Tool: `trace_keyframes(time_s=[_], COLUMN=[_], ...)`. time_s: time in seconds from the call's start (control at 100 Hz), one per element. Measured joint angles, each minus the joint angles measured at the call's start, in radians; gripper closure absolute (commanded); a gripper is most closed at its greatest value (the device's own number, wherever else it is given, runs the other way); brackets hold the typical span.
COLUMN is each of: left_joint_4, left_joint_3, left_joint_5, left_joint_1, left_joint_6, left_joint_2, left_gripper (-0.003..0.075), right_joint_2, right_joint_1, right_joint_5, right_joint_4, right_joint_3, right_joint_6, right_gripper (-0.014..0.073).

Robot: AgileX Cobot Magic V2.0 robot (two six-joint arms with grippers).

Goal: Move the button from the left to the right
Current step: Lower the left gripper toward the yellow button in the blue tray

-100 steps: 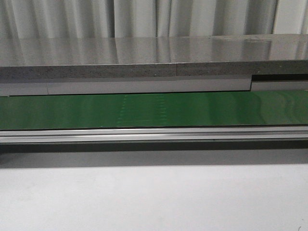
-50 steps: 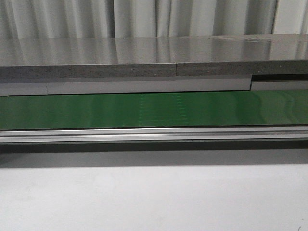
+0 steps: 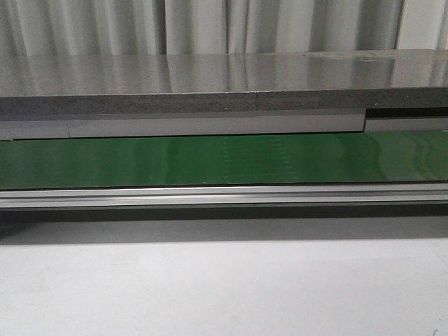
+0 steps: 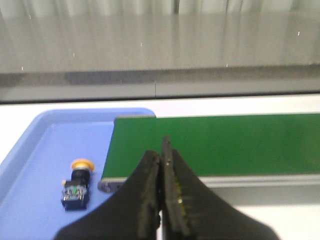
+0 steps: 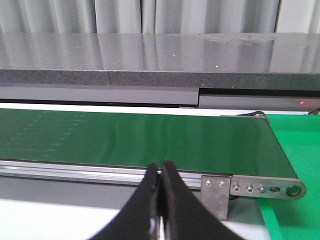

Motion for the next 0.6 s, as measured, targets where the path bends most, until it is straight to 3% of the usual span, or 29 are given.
trace_keyframes(time_s=[0.2,0.6], left_joint_4=[0.000,-0.020], left_joint_3=[-0.189,-0.235], left_joint_5=[0.217,0.268], left_joint_1=[0.000,0.000], left_joint_6=[0.000,0.000], left_joint_2=[0.248,0.515], left_gripper=[0.0739,0.0738], right_joint_2=[0.000,0.000], right_joint_1=[0.000,0.000], right_joint_5=[0.000,0.000], right_joint_4=[0.000,0.000], right_joint_3=[0.000,0.000], right_joint_6=[0.000,0.000], right_gripper=[0.0662,0.0662])
